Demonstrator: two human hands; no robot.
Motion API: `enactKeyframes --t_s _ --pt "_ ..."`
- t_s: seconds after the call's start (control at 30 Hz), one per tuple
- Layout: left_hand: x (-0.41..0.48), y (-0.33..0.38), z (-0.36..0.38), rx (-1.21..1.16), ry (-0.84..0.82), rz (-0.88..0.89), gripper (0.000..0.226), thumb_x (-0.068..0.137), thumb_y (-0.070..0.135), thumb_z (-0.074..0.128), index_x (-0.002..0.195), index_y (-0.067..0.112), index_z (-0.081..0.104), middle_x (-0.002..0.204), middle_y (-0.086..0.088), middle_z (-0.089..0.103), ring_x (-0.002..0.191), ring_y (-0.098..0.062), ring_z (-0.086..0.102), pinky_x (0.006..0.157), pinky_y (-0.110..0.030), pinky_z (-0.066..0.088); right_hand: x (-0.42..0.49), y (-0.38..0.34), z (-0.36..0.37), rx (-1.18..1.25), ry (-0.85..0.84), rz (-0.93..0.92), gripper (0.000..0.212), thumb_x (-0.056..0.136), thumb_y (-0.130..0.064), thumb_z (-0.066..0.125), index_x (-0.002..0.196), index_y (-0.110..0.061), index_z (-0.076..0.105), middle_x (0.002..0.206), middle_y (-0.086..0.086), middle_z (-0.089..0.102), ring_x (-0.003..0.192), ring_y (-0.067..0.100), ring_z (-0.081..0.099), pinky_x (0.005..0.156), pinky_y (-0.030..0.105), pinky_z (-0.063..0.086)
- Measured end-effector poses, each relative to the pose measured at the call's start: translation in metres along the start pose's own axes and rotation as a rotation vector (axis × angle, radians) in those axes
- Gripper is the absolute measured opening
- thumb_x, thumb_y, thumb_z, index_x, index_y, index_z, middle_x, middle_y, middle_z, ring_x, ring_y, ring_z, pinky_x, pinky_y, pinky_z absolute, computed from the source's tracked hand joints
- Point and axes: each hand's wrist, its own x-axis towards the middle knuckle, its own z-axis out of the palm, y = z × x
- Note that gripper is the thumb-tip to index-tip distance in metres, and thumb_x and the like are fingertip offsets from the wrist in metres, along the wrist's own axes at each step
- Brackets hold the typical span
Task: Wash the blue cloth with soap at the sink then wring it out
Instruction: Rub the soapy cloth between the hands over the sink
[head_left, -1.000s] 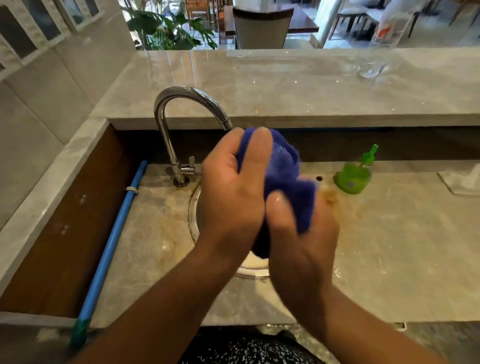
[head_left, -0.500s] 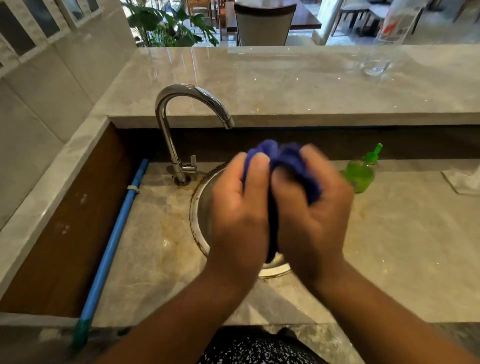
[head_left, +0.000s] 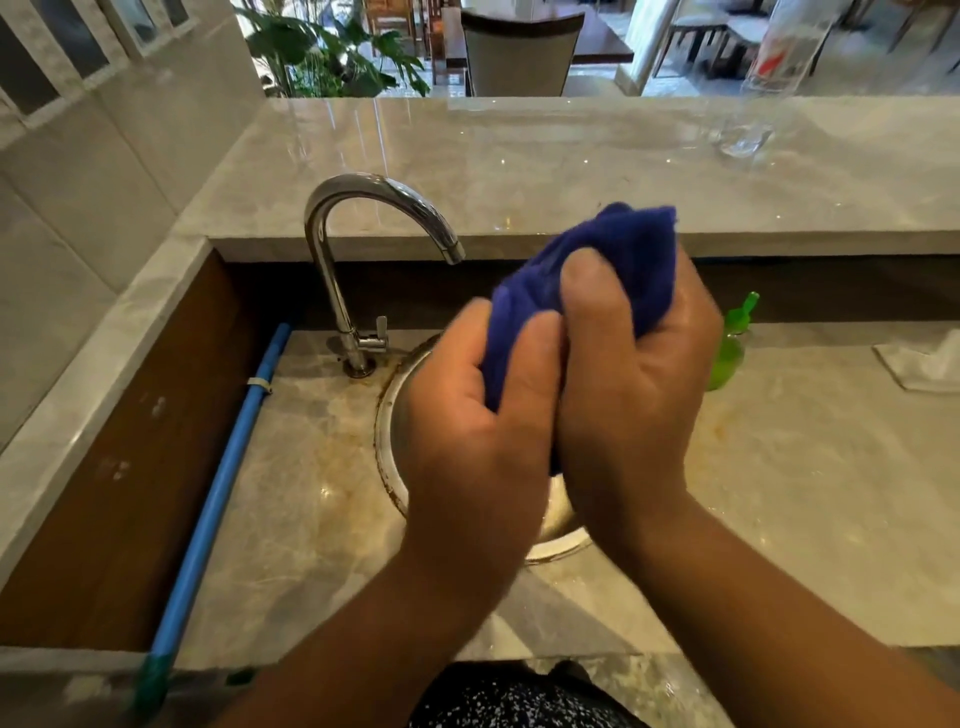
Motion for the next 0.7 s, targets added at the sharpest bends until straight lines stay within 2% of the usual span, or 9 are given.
enactKeyframes --t_s 0.1,0.17,0.23,0.27,0.37,0.5,0.57,0.63,0.7 --pt "0.023 0.002 -0.010 -0.091 0.042 -0.003 0.022 0.101 0.025 0.053 0.082 0.015 0.057 0.066 0.000 0.056 0.058 -0.011 0.052 0.055 -0.026 0.046 -0.030 -0.001 0.003 -0.004 -0.137 0.026 0.013 0.093 -0.018 0.050 0.082 -0.017 0.056 0.064 -0.003 0.052 0.053 0.012 0.049 0.048 0.035 0.043" --pt "0.022 -0.001 -0.010 -0.098 0.064 -0.022 0.025 0.101 0.028 0.054 0.081 0.015 0.055 0.066 0.000 0.053 0.058 -0.012 0.050 0.055 -0.026 0.044 -0.028 -0.001 0.002 -0.039 -0.195 0.003 0.016 0.093 -0.018 0.049 0.078 -0.018 0.055 0.065 -0.007 0.052 0.054 0.008 0.049 0.048 0.032 0.042" --pt "0.006 -0.002 -0.001 -0.034 0.047 -0.011 0.027 0.100 0.035 0.052 0.084 0.014 0.056 0.069 -0.007 0.054 0.059 -0.024 0.050 0.053 -0.034 0.045 -0.005 -0.001 0.002 -0.038 -0.099 0.008 0.021 0.094 -0.013 0.050 0.078 -0.026 0.054 0.065 -0.011 0.052 0.058 0.000 0.048 0.053 0.020 0.042" --pt "-0.002 0.000 0.003 0.019 0.030 0.016 0.026 0.098 0.036 0.050 0.085 0.015 0.056 0.070 -0.008 0.054 0.059 -0.024 0.051 0.051 -0.034 0.046 0.007 -0.002 0.002 -0.017 -0.032 0.014 0.023 0.095 -0.011 0.050 0.078 -0.026 0.053 0.063 -0.012 0.051 0.058 -0.001 0.047 0.055 0.018 0.041" --pt "0.002 0.005 0.003 0.069 0.003 0.078 0.021 0.099 0.029 0.050 0.082 0.017 0.054 0.068 -0.005 0.054 0.054 -0.011 0.049 0.048 -0.023 0.045 0.005 0.001 0.001 0.045 0.010 0.048 0.018 0.096 -0.015 0.049 0.080 -0.021 0.053 0.065 -0.009 0.054 0.058 0.006 0.050 0.056 0.021 0.043" --pt "0.022 0.004 -0.006 -0.044 0.025 0.006 0.024 0.102 0.026 0.051 0.084 0.011 0.055 0.067 -0.003 0.054 0.057 -0.018 0.051 0.052 -0.029 0.045 -0.028 -0.003 0.000 0.029 -0.155 0.068 0.015 0.093 -0.017 0.047 0.083 -0.025 0.055 0.068 -0.014 0.056 0.057 0.001 0.051 0.054 0.017 0.042" --pt "0.011 0.002 0.003 -0.008 0.032 0.015 0.026 0.103 0.029 0.050 0.084 0.012 0.056 0.067 -0.002 0.053 0.057 -0.017 0.052 0.051 -0.028 0.046 -0.012 -0.004 -0.003 0.013 -0.096 0.068 0.016 0.092 -0.016 0.048 0.080 -0.024 0.056 0.066 -0.013 0.055 0.057 0.002 0.050 0.054 0.016 0.042" --pt "-0.004 0.005 0.013 0.036 -0.001 0.068 0.022 0.099 0.028 0.049 0.081 0.017 0.054 0.066 -0.002 0.052 0.054 -0.006 0.049 0.047 -0.019 0.043 0.007 -0.004 -0.006 -0.004 0.045 0.064 0.016 0.091 -0.019 0.049 0.077 -0.020 0.054 0.063 -0.010 0.053 0.057 0.008 0.049 0.055 0.019 0.042" --pt "-0.002 0.006 0.012 0.073 -0.018 0.109 0.022 0.097 0.027 0.048 0.077 0.019 0.052 0.065 -0.001 0.051 0.053 -0.004 0.050 0.046 -0.018 0.043 0.003 -0.004 -0.007 0.018 0.068 0.068 0.015 0.092 -0.021 0.048 0.079 -0.017 0.054 0.065 -0.004 0.054 0.058 0.015 0.050 0.055 0.023 0.043"
